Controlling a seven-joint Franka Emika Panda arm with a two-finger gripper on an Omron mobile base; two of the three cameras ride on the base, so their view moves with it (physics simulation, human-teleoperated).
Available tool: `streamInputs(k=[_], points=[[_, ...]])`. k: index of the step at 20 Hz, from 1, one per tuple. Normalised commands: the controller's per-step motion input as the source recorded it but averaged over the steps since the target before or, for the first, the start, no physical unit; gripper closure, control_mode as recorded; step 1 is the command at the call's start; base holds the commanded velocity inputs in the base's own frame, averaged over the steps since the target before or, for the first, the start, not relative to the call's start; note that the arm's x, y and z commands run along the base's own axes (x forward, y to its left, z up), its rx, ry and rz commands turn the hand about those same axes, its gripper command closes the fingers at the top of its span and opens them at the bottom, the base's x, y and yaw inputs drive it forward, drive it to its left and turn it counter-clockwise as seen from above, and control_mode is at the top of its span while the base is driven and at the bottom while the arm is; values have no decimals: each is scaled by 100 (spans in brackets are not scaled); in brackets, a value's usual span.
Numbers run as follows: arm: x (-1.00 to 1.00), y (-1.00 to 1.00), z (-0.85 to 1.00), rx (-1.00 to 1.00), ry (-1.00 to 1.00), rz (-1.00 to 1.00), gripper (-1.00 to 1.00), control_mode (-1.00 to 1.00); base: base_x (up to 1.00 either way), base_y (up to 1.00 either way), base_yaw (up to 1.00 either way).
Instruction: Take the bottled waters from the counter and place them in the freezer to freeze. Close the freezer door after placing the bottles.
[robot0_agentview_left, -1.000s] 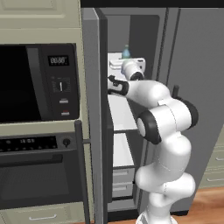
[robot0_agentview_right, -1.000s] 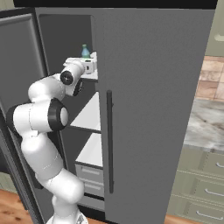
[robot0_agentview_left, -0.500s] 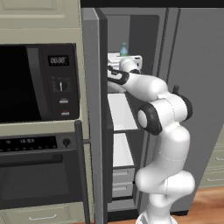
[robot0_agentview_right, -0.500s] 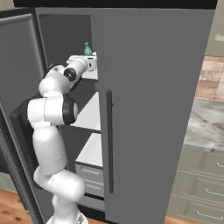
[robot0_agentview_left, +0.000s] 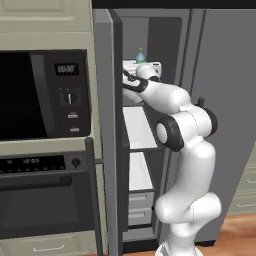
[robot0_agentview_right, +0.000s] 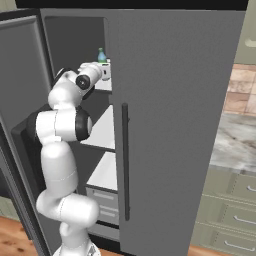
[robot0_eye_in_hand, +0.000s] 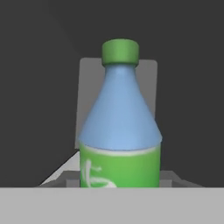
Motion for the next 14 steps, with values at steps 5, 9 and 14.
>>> streamInputs(k=[5, 9, 14], points=[[22, 0, 0, 0, 0, 0, 100, -100, 0, 0, 0], [2, 0, 0, 0, 0, 0, 100, -100, 0, 0, 0], [0, 0, -1, 0, 0, 0, -100, -100, 0, 0, 0]])
